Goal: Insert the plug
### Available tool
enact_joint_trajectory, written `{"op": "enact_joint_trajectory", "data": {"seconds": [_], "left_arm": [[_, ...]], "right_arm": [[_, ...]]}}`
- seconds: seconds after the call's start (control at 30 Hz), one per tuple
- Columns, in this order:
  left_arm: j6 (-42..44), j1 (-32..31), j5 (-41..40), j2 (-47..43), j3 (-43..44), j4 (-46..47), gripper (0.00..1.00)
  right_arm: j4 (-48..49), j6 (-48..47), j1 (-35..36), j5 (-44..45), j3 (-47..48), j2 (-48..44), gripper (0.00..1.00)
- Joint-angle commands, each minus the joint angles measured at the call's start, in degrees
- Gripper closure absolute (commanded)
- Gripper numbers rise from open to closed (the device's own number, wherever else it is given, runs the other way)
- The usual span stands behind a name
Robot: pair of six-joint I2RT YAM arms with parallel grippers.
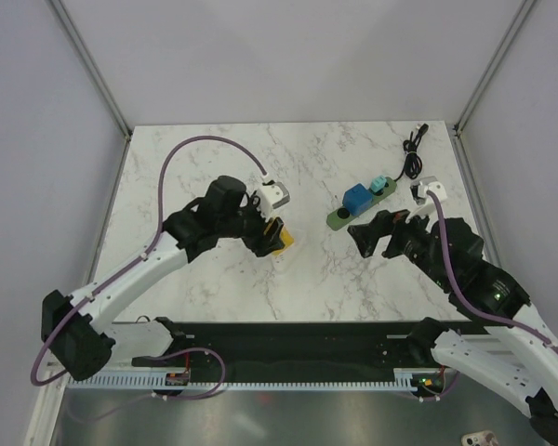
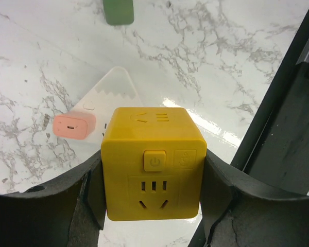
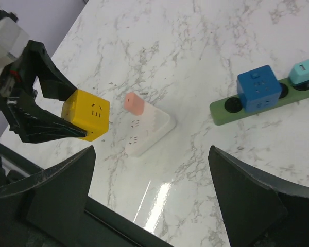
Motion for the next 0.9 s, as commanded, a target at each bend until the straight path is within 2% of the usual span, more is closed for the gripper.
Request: {"op": "enact_joint_trajectory", "data": {"seconds": [0.0,0.33,0.87], "left_arm": [[3.59,-0.07,-1.45,4.83,4.45,-1.02,0.98],[2.54,-0.07,-1.10,16.09,6.13,0.47,0.98],[1.22,-0.59,-1.00,18.65,4.20,0.75,0.98]], "right_arm": [[-2.56,-3.22,-0.03,6.13,-0.23,-1.39,0.02],[-4.58,-4.10,-0.03,5.96,-2.08,-5.08,0.02],[-4.85,-4.89,0.06,5.78,-2.08,-4.56,0.02]]}}
